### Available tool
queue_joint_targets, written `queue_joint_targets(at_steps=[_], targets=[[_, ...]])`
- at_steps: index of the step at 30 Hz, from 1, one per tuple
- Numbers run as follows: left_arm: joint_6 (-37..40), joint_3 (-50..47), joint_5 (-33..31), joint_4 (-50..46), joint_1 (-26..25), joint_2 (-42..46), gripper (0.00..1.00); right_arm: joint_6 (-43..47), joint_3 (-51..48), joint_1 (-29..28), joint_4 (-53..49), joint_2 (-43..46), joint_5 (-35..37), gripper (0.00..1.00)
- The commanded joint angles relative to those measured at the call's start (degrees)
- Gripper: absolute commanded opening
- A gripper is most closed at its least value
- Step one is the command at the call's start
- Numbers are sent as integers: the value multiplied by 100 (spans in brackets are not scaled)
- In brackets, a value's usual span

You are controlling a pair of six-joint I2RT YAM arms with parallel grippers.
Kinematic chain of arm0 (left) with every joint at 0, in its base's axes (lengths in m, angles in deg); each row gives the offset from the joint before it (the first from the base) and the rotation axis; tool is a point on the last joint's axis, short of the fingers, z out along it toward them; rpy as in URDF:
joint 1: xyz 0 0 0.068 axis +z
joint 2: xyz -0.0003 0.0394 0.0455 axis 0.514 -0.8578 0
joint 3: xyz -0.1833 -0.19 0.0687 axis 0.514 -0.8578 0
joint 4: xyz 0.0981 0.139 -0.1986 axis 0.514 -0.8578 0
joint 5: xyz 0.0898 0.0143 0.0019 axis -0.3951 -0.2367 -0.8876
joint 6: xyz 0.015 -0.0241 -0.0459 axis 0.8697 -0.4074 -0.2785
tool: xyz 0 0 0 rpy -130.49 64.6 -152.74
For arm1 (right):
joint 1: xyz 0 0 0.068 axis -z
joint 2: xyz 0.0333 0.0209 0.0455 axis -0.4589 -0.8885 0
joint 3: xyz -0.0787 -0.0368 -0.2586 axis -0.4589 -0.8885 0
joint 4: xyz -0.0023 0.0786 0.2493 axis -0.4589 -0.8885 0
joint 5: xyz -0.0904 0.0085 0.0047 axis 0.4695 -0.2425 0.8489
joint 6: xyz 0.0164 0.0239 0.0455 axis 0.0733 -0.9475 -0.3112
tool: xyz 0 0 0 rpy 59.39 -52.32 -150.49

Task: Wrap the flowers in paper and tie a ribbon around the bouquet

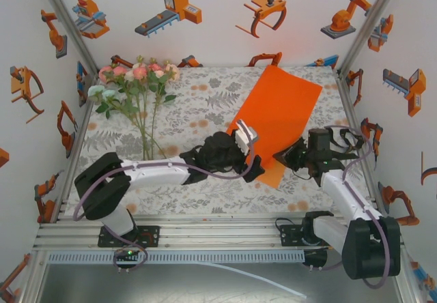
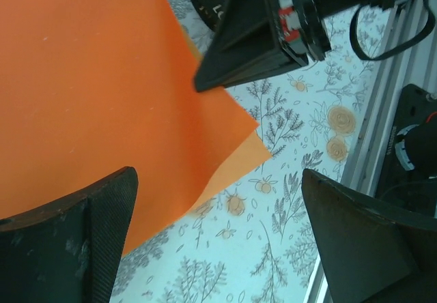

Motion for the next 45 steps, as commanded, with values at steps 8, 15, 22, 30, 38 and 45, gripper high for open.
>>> queue_joint_targets(at_steps=[8, 15, 22, 30, 38, 45], targets=[[-79, 306, -866, 1115, -28, -1037, 72, -466, 510, -505, 9, 242, 145, 0], [-689, 581, -911, 377, 122, -705, 0, 910, 1414, -416, -1348, 547, 688, 53], [-2851, 433, -947, -62, 853, 40, 0, 1019, 1559, -356, -1684, 1315, 2706, 45], [-4175, 147, -1461, -555, 1345, 681, 0, 727, 860, -395, 21, -417, 1401, 0], [-4259, -323, -1917, -803, 1937, 1273, 0, 676, 670, -549, 926, -2179, 1182, 0], [-3697, -450, -2051, -1451, 3168, 1353, 0, 462, 36, -569, 1056, -2176, 1269, 0]])
